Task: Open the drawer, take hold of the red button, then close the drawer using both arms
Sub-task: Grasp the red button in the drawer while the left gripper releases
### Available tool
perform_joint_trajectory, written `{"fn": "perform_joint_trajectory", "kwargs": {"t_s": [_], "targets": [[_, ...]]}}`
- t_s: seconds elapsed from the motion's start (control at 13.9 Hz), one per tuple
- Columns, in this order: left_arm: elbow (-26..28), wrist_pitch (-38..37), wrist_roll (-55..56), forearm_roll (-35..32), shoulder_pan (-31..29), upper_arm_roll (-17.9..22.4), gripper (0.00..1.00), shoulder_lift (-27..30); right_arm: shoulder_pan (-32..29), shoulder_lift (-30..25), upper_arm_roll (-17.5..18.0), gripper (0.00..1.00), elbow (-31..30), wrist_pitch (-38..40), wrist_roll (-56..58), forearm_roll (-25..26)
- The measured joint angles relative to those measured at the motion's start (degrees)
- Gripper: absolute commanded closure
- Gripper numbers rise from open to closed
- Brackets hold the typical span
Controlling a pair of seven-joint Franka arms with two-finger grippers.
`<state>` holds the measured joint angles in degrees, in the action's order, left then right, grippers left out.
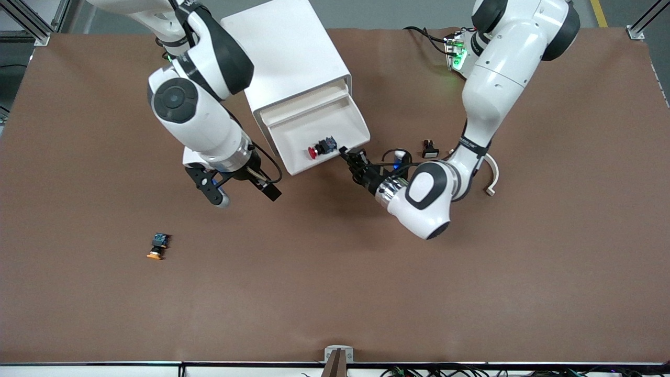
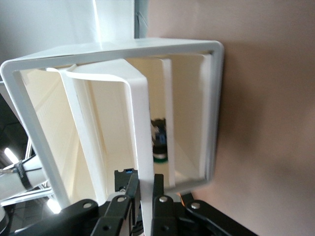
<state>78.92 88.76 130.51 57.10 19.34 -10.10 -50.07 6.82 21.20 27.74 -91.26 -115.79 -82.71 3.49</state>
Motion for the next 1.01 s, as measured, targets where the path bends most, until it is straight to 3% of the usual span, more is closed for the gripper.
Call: {"fn": "perform_joint_trajectory", "kwargs": {"t_s": [0.29,0.36,0.43,0.58,0.65,0.72,1.01], "targets": [[-0.76,0.14,-1.78,0.04,-2.01,-0.01,0.95,-0.19,0.19,3.42,4.88,0.0,0.84,-1.7,-10.56,6.3],[-0.82,0.17,-2.11,0.04,-2.36,0.0,0.9,-0.19,0.25,3.71,5.72,0.0,0.9,-2.26,-12.54,7.02],[-0.84,0.17,-2.33,0.04,-2.71,-0.01,0.76,-0.19,0.35,3.79,6.55,0.0,0.91,-2.45,-14.28,7.45],[-1.02,0.19,-3.55,-0.12,-3.51,0.04,0.2,-0.18,1.33,3.79,7.71,0.0,0.92,-2.3,-18.08,7.8],[-1.42,-0.18,-4.53,-0.98,-4.52,0.11,0.06,-0.16,2.49,3.79,7.86,0.0,0.91,-2.13,-20.13,7.83],[-1.84,-0.82,-5.0,-2.17,-5.75,0.12,0.01,-0.15,3.99,3.81,7.92,0.0,0.87,-1.86,-21.99,7.85],[-2.69,-1.69,-5.53,-5.06,-7.37,0.09,0.01,0.03,8.21,4.42,7.97,0.0,-0.2,-1.64,-27.11,8.83]]}}
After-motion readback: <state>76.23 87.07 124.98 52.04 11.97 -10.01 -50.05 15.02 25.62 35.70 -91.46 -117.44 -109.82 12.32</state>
